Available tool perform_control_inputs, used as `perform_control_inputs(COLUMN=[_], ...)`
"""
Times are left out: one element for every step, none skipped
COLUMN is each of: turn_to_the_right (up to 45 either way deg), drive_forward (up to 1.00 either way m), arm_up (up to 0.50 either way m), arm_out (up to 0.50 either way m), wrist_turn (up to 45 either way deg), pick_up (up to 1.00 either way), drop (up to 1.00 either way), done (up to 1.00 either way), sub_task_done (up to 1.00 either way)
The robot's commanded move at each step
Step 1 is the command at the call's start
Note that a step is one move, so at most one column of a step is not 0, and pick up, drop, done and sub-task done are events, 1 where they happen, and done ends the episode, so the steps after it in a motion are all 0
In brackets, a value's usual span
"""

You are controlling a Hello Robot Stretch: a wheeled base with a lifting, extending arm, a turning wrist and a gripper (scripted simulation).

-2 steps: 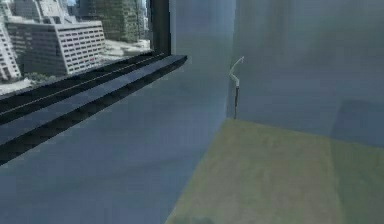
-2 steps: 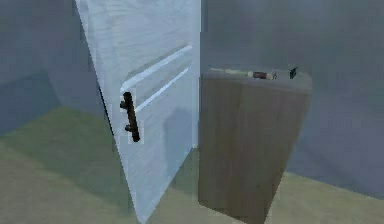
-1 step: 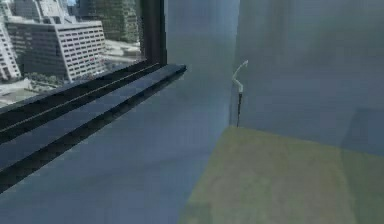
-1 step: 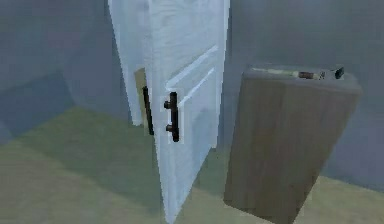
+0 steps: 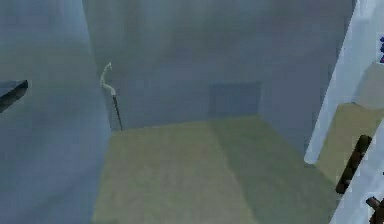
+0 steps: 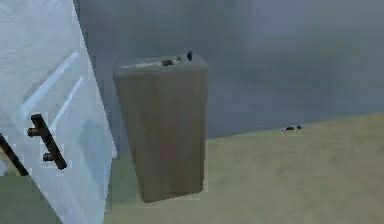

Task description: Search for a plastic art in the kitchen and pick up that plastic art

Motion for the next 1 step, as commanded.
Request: perform_control_inputs(turn_to_the_right=[0.0], drive_forward=[0.60], arm_up=[0.00], arm_out=[0.00], wrist_turn=[0.0], pick_up=[0.00], drop=[0.00], done=[0.00], sub_task_done=[0.00])
